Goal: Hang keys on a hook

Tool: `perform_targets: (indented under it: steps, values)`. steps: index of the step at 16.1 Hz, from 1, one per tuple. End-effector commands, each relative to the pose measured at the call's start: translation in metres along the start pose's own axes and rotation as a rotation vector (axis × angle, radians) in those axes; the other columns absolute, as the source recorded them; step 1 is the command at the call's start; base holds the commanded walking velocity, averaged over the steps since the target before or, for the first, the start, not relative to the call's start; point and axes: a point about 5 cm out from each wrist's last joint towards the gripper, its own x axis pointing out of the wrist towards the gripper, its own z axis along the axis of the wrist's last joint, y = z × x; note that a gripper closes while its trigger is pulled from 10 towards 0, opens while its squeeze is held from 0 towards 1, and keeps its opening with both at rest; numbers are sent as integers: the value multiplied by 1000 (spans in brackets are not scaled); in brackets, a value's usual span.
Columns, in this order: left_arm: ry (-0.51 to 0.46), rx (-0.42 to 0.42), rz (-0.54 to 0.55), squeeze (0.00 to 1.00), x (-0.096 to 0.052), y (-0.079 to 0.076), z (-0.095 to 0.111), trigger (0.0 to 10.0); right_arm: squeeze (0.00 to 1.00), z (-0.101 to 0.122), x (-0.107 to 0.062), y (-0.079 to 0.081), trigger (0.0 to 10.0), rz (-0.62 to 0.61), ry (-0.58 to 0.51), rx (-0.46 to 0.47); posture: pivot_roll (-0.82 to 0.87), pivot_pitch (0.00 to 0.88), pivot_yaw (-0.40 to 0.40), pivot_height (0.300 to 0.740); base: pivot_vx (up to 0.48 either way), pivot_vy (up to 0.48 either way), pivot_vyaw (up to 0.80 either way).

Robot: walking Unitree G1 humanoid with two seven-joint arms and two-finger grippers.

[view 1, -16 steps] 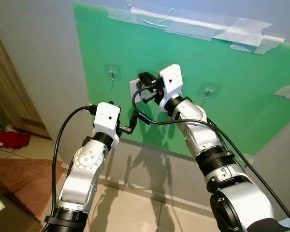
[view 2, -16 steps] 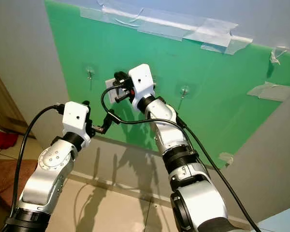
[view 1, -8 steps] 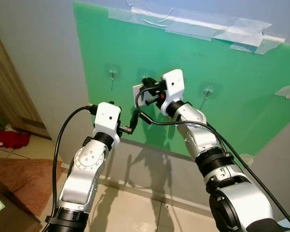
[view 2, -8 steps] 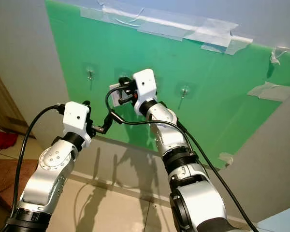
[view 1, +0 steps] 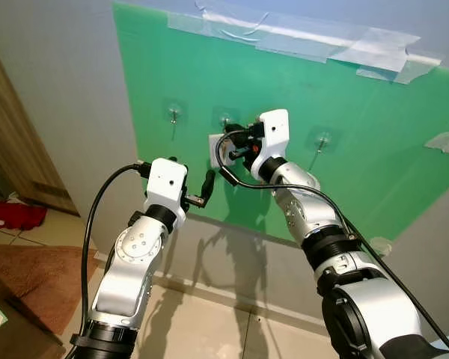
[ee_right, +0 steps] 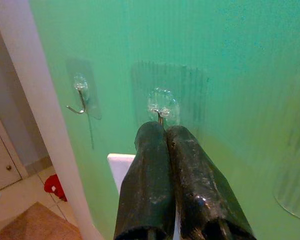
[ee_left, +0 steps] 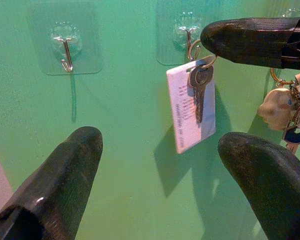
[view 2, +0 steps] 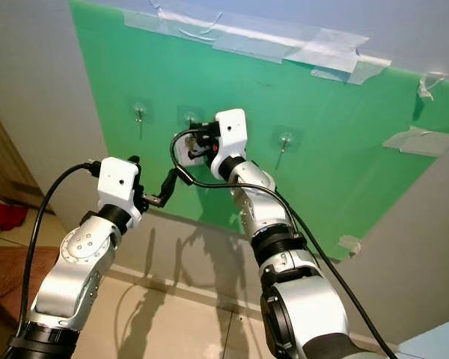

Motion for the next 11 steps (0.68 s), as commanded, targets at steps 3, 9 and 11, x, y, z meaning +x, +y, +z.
perform_targets:
  steps: [3,9,11]
  values:
    - [-14,13,-3,0,-1,-3,4,10000,0,3,2,0,0,16,8,57,65,0,-83,740,0,0,0]
    - [-13,13,-2,0,-1,-3,4,10000,0,-3,2,1,0,39,46,159,65,0,-82,740,0,0,0]
    - [-12,13,-2,0,-1,-3,4,10000,0,-4,1,0,0,36,52,179,65,0,-82,740,0,0,0]
